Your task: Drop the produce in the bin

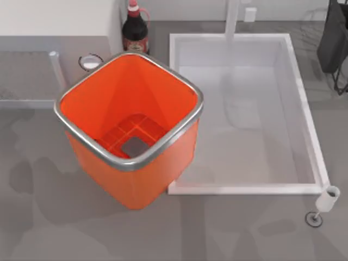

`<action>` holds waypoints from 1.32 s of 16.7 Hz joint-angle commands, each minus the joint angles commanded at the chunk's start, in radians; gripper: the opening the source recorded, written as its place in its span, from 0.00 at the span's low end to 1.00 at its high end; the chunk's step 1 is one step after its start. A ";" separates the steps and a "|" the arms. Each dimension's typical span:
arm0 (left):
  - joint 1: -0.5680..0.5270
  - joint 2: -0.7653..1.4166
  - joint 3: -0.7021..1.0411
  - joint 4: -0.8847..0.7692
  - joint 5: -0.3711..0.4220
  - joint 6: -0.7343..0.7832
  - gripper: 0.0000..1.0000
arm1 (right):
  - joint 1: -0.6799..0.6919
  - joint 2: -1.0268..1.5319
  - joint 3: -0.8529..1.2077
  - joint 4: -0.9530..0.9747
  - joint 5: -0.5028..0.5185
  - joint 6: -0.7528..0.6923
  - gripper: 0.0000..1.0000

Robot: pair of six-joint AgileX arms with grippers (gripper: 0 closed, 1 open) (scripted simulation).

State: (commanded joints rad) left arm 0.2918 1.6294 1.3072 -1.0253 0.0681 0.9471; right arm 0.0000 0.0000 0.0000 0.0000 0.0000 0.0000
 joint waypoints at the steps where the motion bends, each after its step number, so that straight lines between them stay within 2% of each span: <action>1: -0.004 -0.009 0.042 -0.023 0.001 0.000 0.00 | 0.000 0.000 0.000 0.000 0.000 0.000 1.00; 6: -0.076 0.034 0.200 -0.160 -0.017 0.005 0.00 | 0.000 0.000 0.000 0.000 0.000 0.000 1.00; 11: -0.153 0.135 0.238 -0.302 -0.050 0.011 0.00 | 0.000 0.000 0.000 0.000 0.000 0.000 1.00; 18: -0.155 0.137 0.238 -0.306 -0.051 0.004 0.00 | 0.000 0.000 0.000 0.000 0.000 0.000 1.00; 22: -0.202 0.126 0.267 -0.308 -0.052 -0.133 0.00 | 0.000 0.000 0.000 0.000 0.000 0.000 1.00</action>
State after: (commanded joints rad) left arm 0.0897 1.7552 1.5743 -1.3331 0.0166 0.8145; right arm 0.0000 0.0000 0.0000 0.0000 0.0000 0.0000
